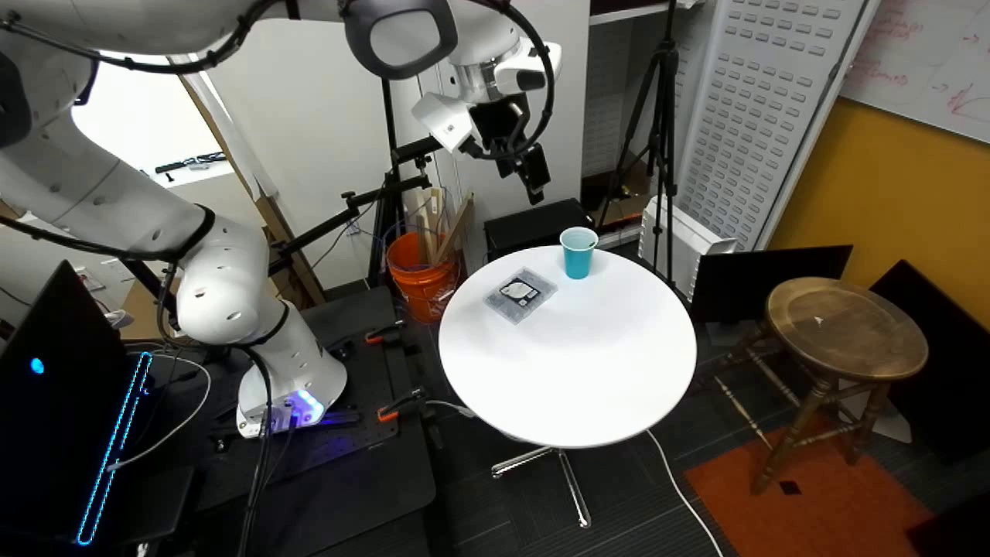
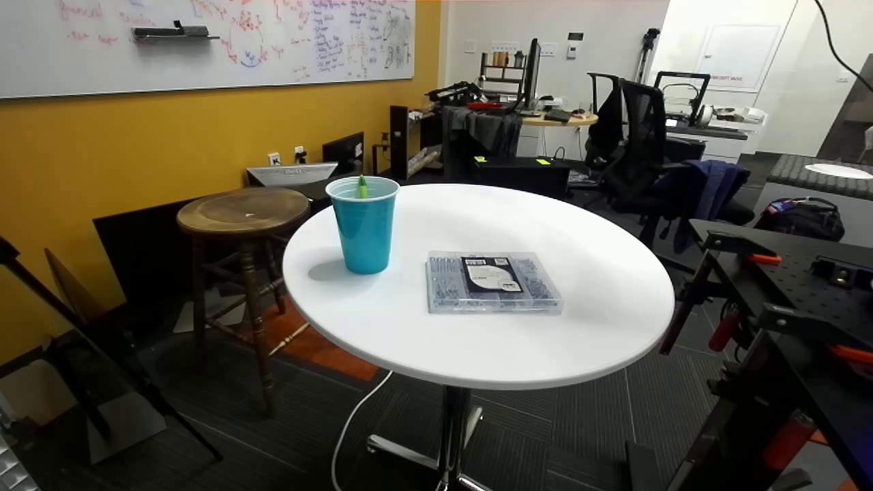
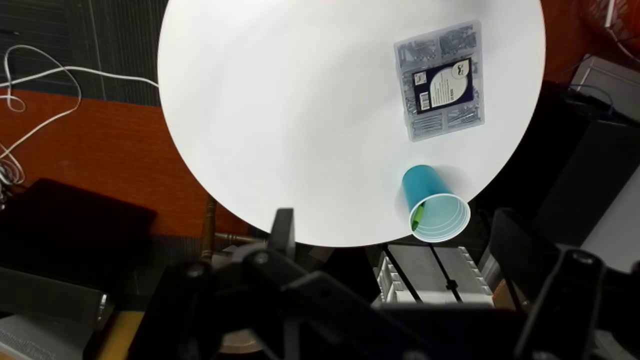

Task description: Take the pen out of the cup and put it on the table

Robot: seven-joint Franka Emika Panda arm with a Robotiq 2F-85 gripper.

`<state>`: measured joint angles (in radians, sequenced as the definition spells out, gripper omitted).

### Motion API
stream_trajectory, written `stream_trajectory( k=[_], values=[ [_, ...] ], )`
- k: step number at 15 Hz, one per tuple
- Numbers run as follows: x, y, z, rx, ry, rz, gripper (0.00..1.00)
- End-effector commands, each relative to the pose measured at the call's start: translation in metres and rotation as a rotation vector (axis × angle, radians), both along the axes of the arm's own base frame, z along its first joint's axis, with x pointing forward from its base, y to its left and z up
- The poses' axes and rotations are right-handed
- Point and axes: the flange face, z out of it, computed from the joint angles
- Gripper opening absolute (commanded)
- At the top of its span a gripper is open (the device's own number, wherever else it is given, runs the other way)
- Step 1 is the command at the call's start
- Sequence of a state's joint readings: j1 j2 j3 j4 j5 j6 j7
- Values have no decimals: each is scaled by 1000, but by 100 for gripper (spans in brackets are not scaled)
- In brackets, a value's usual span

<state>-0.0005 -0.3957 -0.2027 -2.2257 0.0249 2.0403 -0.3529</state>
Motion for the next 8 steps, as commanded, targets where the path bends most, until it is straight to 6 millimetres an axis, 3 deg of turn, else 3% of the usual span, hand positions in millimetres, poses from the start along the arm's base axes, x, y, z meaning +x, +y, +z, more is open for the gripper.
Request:
stream_trajectory(
  k=[1, 8],
  values=[
    [29, 15, -16, -36, -53, 34, 100],
    [86, 52, -69, -36, -149, 69, 100]
  ],
)
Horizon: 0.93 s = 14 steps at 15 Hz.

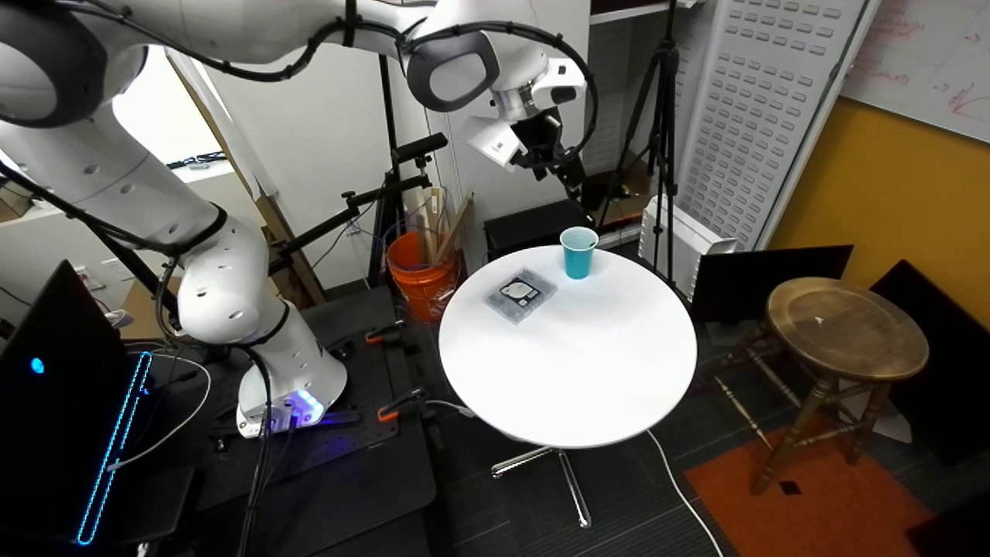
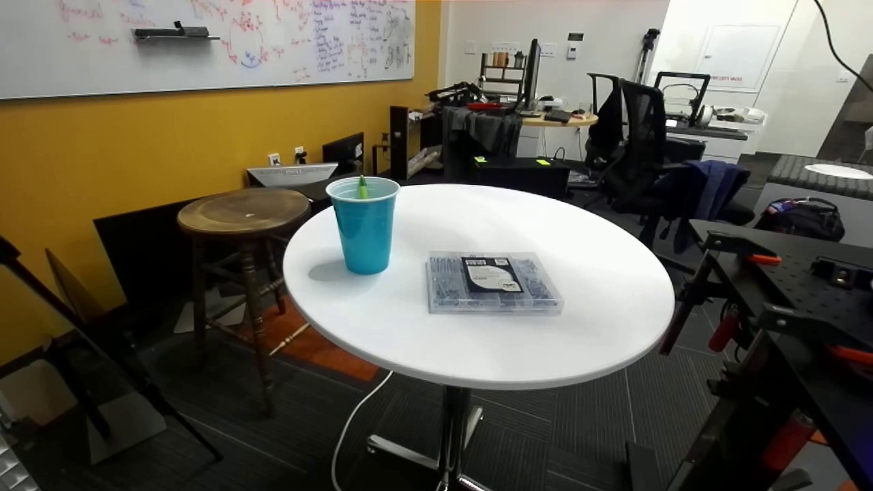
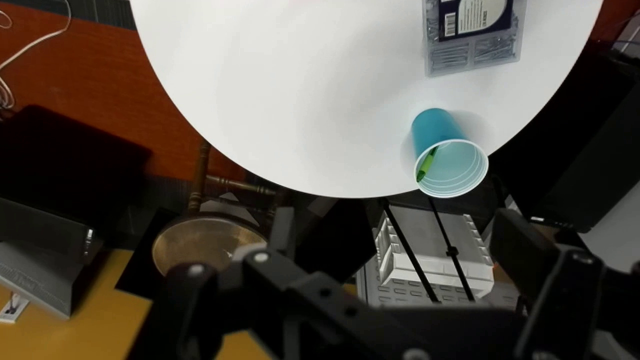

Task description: Take the pen out of the cup and put it on the table

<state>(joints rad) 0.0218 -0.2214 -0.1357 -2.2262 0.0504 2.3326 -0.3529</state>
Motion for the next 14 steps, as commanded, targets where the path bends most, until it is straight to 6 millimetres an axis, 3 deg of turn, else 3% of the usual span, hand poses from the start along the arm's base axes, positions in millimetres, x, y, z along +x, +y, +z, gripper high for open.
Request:
stream_trajectory(
  k=[1, 7, 14],
  values=[
    [30, 18, -28, 15, -36, 29, 100],
    [55, 46, -68, -33, -42, 71, 100],
    [72, 72, -82, -220, 44, 237, 100]
  ],
)
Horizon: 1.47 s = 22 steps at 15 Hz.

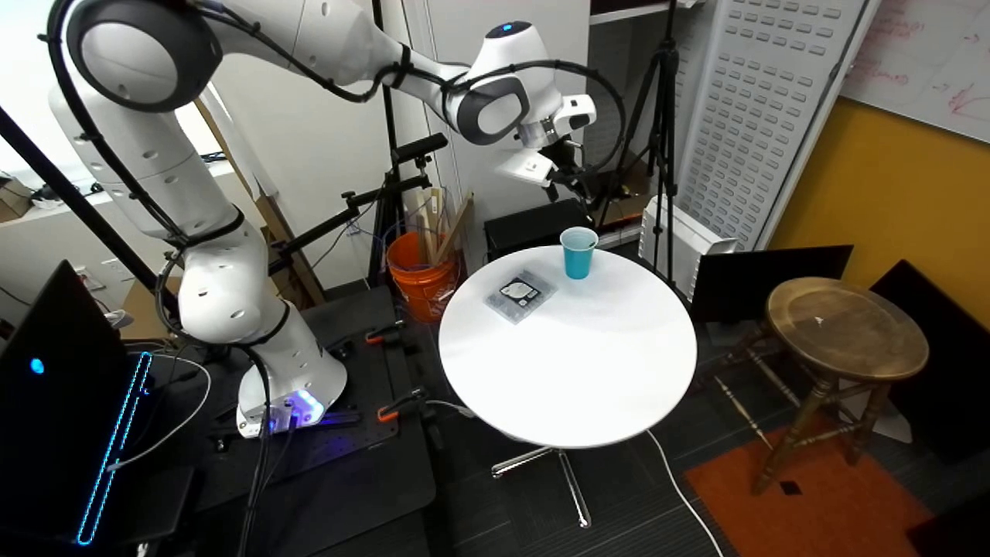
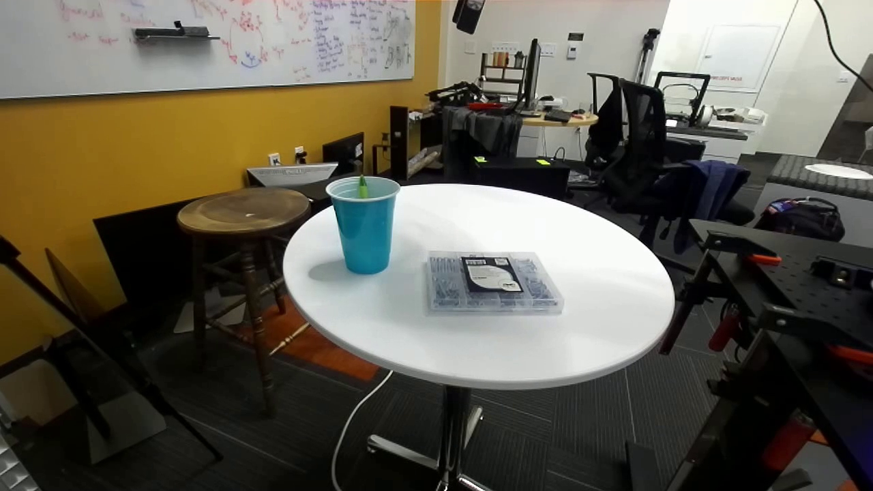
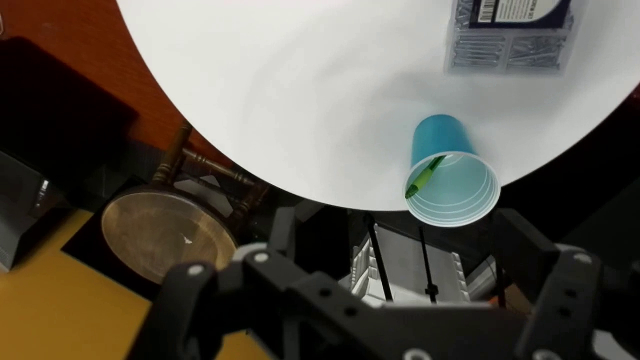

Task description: Take the pen out of the cup and put it on the table

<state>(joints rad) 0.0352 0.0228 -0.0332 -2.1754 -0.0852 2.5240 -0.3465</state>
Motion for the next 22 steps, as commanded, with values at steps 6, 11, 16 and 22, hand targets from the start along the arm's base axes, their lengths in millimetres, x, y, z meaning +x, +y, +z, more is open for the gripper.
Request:
stream_trajectory(
  k=[6, 11, 16, 22],
  values=[
    [29, 41, -2, -238, 153, 229, 100],
    [42, 69, -11, -373, 257, 411, 100],
    [52, 89, -34, -486, 345, 644, 100],
    [59, 111, -57, -562, 389, 894, 100]
  ],
)
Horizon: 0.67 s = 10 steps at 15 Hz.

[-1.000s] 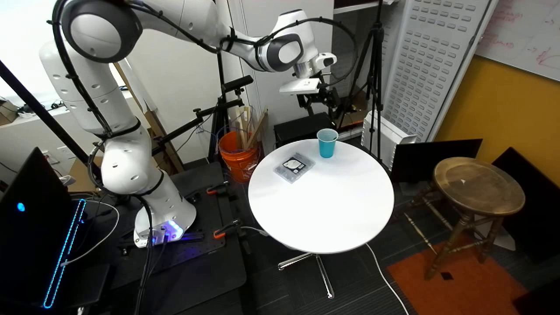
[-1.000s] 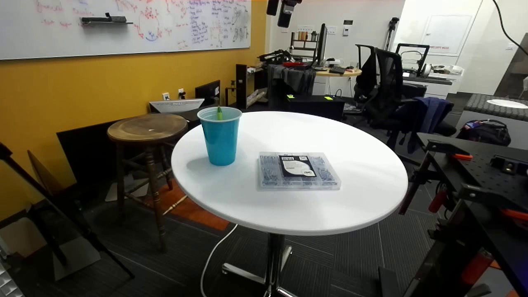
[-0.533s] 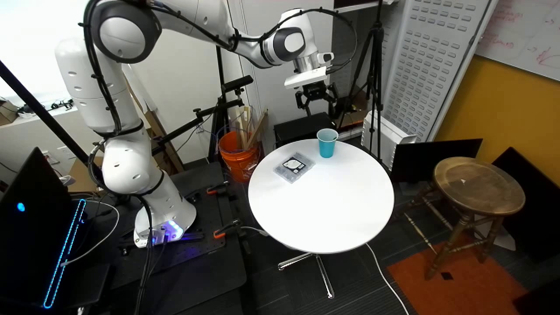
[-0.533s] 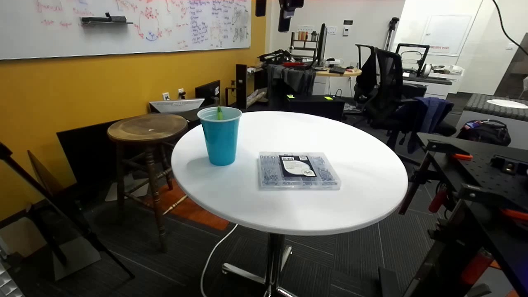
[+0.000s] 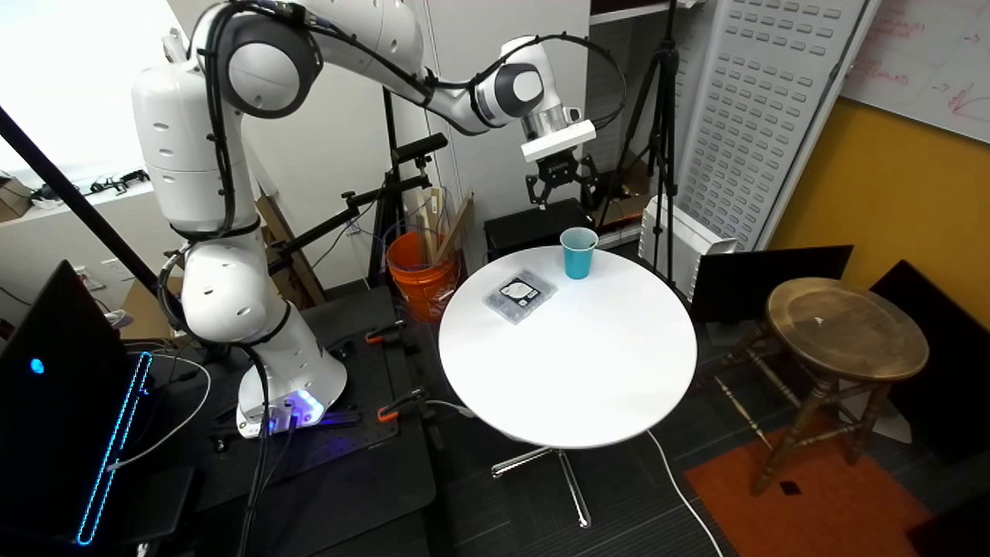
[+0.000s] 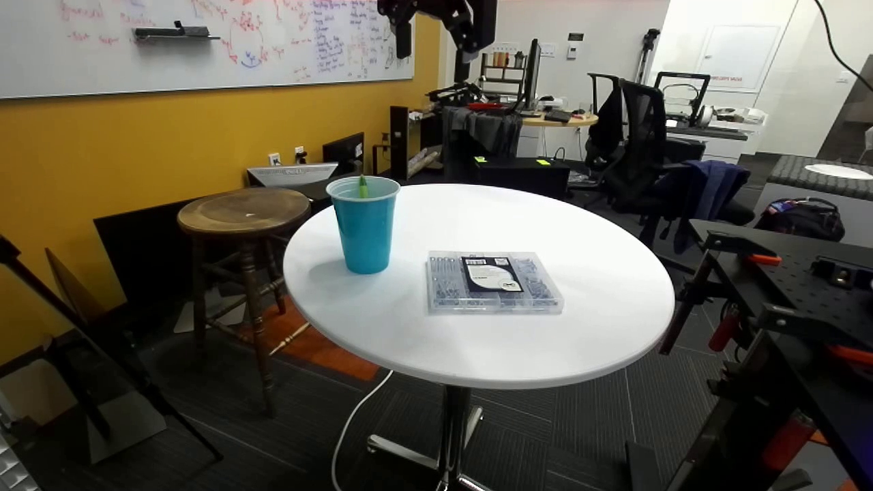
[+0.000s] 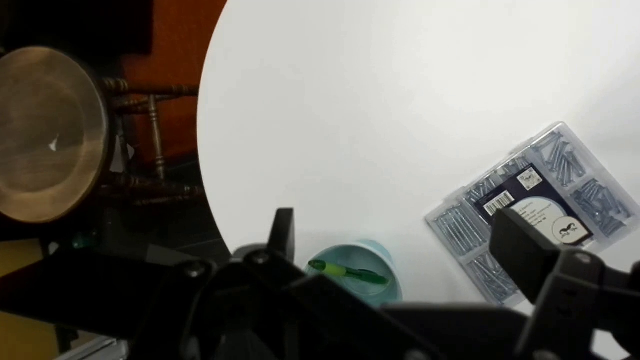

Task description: Take the pen out of the cup and put it on the table

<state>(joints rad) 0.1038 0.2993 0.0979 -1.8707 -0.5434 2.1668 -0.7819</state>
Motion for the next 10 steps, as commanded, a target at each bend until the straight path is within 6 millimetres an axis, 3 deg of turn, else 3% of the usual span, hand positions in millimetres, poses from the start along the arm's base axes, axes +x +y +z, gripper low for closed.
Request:
stream_trajectory(
  k=[1, 8, 10],
  values=[
    [7, 13, -3, -39, 61, 142, 100],
    [10, 29, -14, -24, 112, 389, 100],
    [4, 28, -15, -28, 119, 356, 100]
  ],
)
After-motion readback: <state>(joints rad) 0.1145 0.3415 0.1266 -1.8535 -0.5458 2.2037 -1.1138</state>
